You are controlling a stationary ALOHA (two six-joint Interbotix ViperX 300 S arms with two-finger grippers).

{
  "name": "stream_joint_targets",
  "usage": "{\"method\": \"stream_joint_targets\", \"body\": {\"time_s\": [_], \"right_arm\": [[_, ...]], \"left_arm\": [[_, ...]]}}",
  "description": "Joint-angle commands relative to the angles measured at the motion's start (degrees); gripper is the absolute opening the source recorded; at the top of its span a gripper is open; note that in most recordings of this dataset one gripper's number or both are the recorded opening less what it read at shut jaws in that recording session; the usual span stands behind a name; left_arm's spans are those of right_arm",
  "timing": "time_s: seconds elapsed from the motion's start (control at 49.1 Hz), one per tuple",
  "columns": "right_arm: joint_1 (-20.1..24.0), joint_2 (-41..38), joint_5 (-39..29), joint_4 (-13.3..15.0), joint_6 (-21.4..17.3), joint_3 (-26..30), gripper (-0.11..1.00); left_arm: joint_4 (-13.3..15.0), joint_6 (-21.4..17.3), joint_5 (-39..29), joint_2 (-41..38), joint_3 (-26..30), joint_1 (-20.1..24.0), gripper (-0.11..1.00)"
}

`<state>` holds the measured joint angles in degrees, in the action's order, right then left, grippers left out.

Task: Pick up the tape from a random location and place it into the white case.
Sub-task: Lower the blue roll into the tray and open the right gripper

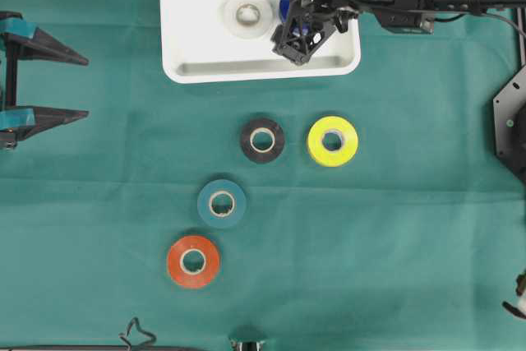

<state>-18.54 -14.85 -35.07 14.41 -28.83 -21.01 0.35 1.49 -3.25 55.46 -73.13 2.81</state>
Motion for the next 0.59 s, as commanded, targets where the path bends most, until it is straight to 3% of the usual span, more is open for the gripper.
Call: {"method": "stream_joint_targets", "body": {"time_s": [0.0, 0.224, 0.57], "right_arm": [[0.0, 1.1, 0.1, -0.1, -0.1, 1.1, 0.93], [0.0, 1.9, -0.4, -0.1, 0.0, 1.5, 0.90], [0.0, 9.2, -8.8, 0.4, 0.5, 5.1, 0.90]], "left_arm": [[0.1, 0.0, 0.4, -0.4, 0.5, 0.3, 0.96], [0.2, 0.0, 0.3, -0.4, 0.5, 0.3, 0.96], [0.2, 0.0, 0.3, -0.4, 0.5, 0.3, 0.96]]}}
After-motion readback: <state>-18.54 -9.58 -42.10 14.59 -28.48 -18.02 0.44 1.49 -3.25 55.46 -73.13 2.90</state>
